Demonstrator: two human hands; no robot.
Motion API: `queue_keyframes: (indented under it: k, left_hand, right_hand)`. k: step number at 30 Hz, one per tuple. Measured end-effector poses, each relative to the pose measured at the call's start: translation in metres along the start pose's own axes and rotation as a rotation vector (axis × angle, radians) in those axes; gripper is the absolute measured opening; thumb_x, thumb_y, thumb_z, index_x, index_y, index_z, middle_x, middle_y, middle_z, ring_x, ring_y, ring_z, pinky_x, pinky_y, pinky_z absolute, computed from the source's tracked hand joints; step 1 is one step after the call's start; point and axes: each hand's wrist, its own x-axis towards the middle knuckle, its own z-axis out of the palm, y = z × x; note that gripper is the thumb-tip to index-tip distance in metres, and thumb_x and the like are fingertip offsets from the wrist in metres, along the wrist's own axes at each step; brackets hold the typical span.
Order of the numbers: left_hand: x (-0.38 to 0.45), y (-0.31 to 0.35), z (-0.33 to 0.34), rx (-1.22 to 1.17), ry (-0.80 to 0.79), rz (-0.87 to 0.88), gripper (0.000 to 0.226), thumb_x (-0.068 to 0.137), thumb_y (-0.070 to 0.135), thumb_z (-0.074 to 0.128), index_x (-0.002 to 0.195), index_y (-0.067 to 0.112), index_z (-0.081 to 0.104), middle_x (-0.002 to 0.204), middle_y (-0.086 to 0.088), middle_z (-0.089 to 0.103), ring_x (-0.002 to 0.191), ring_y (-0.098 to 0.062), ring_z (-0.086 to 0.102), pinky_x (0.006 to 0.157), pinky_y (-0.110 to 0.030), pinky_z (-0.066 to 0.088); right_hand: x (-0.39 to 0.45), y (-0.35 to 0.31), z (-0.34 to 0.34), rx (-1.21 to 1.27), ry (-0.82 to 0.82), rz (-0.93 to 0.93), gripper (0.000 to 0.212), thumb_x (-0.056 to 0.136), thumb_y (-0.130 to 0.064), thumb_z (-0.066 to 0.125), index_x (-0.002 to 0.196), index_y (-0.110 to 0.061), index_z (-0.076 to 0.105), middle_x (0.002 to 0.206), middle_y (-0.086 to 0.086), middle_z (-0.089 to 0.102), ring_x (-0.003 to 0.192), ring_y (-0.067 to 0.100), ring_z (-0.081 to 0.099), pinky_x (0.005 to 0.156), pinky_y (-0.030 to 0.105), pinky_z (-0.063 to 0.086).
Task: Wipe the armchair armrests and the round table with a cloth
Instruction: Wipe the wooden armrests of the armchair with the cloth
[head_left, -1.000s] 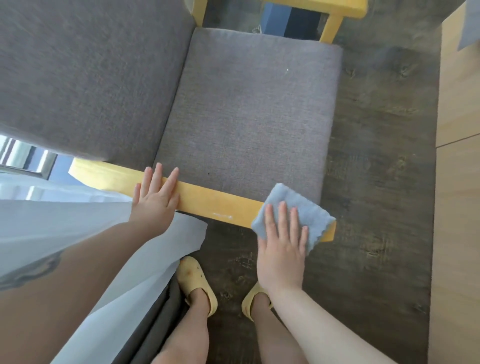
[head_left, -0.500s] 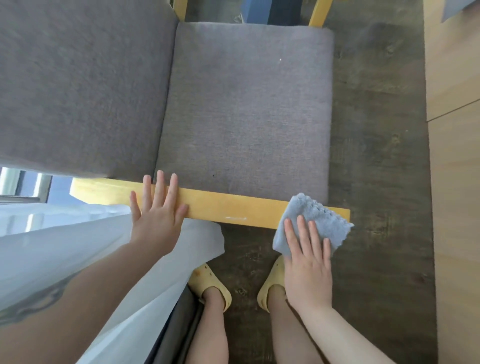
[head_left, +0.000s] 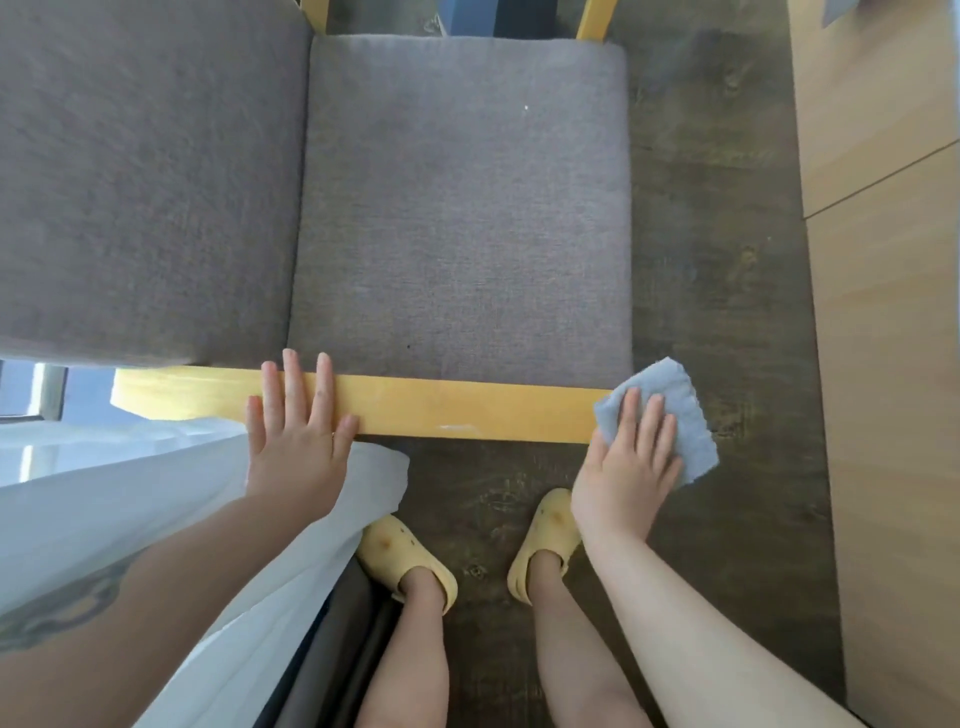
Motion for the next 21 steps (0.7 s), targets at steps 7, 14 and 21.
queue_keyframes:
  k: [7, 14, 21]
  left_hand:
    - [-0.001, 0.008, -0.002, -0.034, 0.005, -0.003, 0.065, 0.095, 0.046, 0.008, 0.153, 0.017, 0.007, 0.159, -0.016, 0.006, 0.146, -0.036, 0.004, 0.113, -0.056, 0.016]
    - [-0.001, 0.009, -0.002, -0.053, 0.018, -0.011, 0.058, 0.100, 0.045, 0.013, 0.153, 0.023, 0.002, 0.161, -0.008, 0.000, 0.147, -0.030, -0.005, 0.116, -0.050, 0.006]
    - [-0.001, 0.002, -0.008, -0.121, 0.021, 0.012, 0.060, 0.099, 0.045, 0.018, 0.153, 0.024, 0.002, 0.161, -0.001, 0.000, 0.148, -0.024, -0.005, 0.118, -0.047, 0.006]
  right_hand:
    - [-0.022, 0.014, 0.007, -0.101, -0.023, -0.421, 0.063, 0.100, -0.030, 0.035, 0.154, -0.026, 0.003, 0.161, -0.001, -0.001, 0.148, 0.021, -0.004, 0.119, 0.048, 0.010]
    - [-0.021, -0.047, 0.016, 0.029, 0.006, -0.266, 0.061, 0.101, -0.031, 0.031, 0.154, -0.022, 0.003, 0.161, 0.003, -0.005, 0.148, 0.025, -0.009, 0.120, 0.046, 0.004]
    - [-0.025, 0.003, 0.013, -0.105, 0.013, -0.431, 0.065, 0.098, -0.027, 0.046, 0.154, -0.024, 0.013, 0.161, 0.001, 0.008, 0.148, 0.023, 0.003, 0.118, 0.049, 0.015]
